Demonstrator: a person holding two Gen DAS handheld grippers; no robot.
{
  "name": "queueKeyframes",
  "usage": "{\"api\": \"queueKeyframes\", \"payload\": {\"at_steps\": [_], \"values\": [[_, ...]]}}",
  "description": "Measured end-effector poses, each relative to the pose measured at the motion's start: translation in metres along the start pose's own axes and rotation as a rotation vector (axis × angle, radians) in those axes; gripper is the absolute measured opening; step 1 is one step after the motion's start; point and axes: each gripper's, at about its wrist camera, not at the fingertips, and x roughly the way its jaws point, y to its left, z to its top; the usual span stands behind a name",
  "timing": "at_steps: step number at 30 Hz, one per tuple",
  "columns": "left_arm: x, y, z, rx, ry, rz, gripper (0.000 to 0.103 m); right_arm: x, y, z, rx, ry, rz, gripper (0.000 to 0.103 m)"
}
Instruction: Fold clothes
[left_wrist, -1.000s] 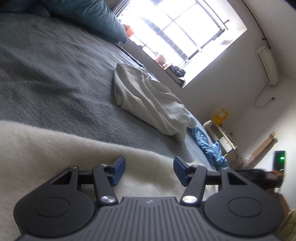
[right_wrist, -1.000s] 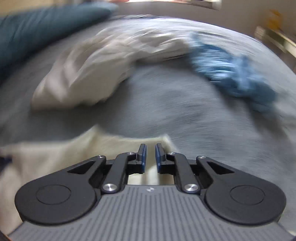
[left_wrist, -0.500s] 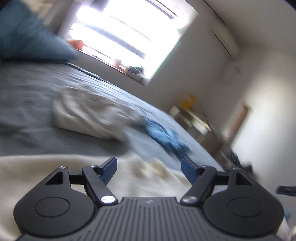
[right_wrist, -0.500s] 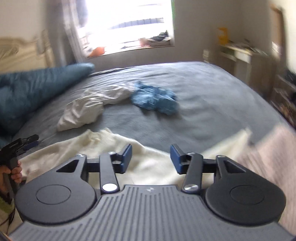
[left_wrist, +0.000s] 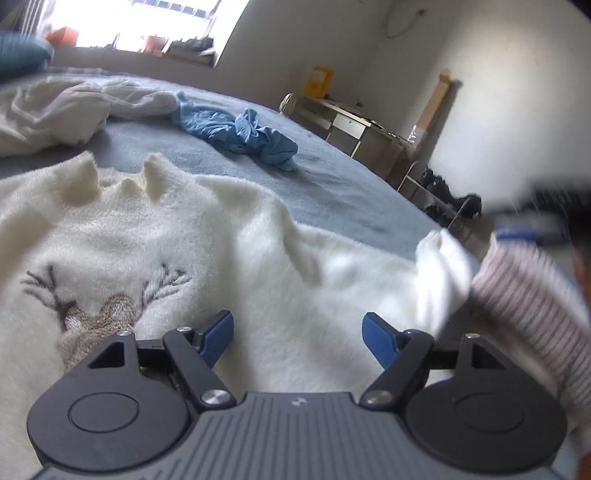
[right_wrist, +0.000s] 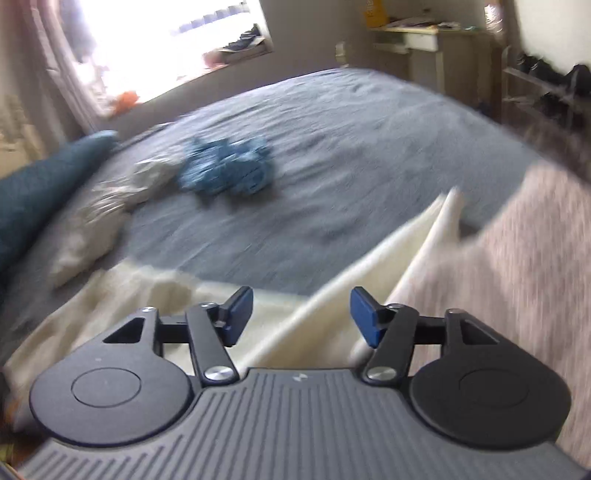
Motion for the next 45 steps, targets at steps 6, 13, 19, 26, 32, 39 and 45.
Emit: {"api": "queueKeyframes", "payload": {"at_steps": [6,13,19,26,32,39,45], "values": [[-0.004,0.016,-0.001,-0.081,-0.034,-0.095,0.083,0.1,-0.008,0.052,0.072,0.18,-0.21,0.065],[-0.005,0.026,0.0,-0.128,-0.059,-0.144,0.083,0.173,-0.038,0.047,0.148,0.308,-0.438,0.064],[-0.006,0.028,-0.001,-0.147,-0.068,-0.163,0.083,0.175,-0.036,0.041,0.089,0.241,-0.512,0.012],[-0.008,0.036,-0.002,-0.188,-0.086,-0.201,0.083,0.069,-0.017,0.048,0.129,-0.082,-0.237,0.01],[-0.009,0.04,-0.002,-0.21,-0.097,-0.222,0.083,-0.073,0.001,0.029,0.087,-0.367,0.035,0.009],[-0.01,0.045,-0.003,-0.234,-0.109,-0.244,0.083,-0.142,-0.044,-0.023,0.081,-0.504,0.064,0.009],[-0.01,0.046,-0.003,-0.238,-0.112,-0.249,0.083,-0.097,-0.158,-0.087,0.499,-0.352,0.058,0.014]]}}
